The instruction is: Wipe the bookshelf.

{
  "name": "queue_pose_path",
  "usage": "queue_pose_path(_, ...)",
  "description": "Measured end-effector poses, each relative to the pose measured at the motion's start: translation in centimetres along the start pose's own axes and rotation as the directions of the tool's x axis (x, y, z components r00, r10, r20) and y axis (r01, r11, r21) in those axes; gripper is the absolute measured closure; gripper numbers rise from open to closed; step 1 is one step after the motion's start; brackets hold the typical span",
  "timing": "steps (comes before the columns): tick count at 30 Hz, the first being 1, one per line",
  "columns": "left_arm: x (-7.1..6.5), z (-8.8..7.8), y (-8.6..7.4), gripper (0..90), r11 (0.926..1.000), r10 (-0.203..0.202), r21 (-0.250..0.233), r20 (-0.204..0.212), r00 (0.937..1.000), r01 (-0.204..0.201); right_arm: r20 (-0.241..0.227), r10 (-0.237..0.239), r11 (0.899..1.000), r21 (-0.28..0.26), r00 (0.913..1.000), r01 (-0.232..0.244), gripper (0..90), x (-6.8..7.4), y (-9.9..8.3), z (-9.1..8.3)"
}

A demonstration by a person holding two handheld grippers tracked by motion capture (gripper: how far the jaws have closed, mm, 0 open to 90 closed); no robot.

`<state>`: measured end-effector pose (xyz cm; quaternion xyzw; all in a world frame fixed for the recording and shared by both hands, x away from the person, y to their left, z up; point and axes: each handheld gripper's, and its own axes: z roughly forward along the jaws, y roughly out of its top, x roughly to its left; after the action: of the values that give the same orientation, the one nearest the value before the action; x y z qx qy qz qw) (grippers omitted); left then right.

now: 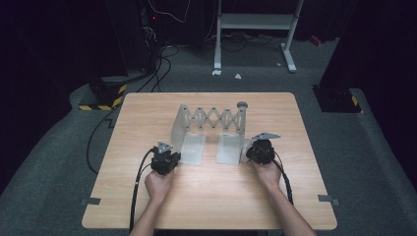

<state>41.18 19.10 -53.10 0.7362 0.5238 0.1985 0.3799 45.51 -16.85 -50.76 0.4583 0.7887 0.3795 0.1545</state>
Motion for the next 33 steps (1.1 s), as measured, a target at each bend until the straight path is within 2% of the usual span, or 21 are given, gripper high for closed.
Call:
queue_pose_path(6, -0.1, 0.0, 0.0, 83.7, 1.0000, 0.005, -0.001, -0.008, 1.0000, -0.005, -0.014, -0.033, 0.999, -0.007, 0.9994, 0.033, 82.6, 0.6, -1.6, -1.6)
queue_pose_path(11, -0.2, 0.0, 0.0, 83.6, 1.0000, 0.007, -0.001, -0.012, 0.9999, -0.007, 0.032, -0.039, 0.999, -0.011, 0.9987, 0.039, 82.6, -0.4, -2.3, -2.7)
queue_pose_path(16, -0.2, 0.0, 0.0, 83.6, 0.9999, 0.014, 0.000, -0.016, 0.9998, -0.014, 0.098, 0.000, 1.000, -0.014, 0.9952, 0.002, 82.4, -2.5, -2.7, -3.4)
queue_pose_path(22, -0.2, 0.0, 0.0, 83.7, 0.9999, 0.015, 0.000, -0.021, 0.9997, -0.015, 0.171, 0.079, 0.997, -0.032, 0.9821, -0.074, 82.5, -5.7, -3.0, -3.6)
queue_pose_path(29, -0.2, 0.0, 0.0, 83.7, 0.9999, 0.015, 0.000, -0.024, 0.9996, -0.015, 0.202, 0.144, 0.989, -0.058, 0.9687, -0.135, 82.1, -7.5, -3.1, -3.5)
queue_pose_path(33, -0.2, 0.0, 0.0, 83.7, 0.9998, 0.018, 0.002, -0.024, 0.9995, -0.018, 0.208, 0.154, 0.988, -0.053, 0.9660, -0.146, 78.0, -7.8, -3.4, -3.2)
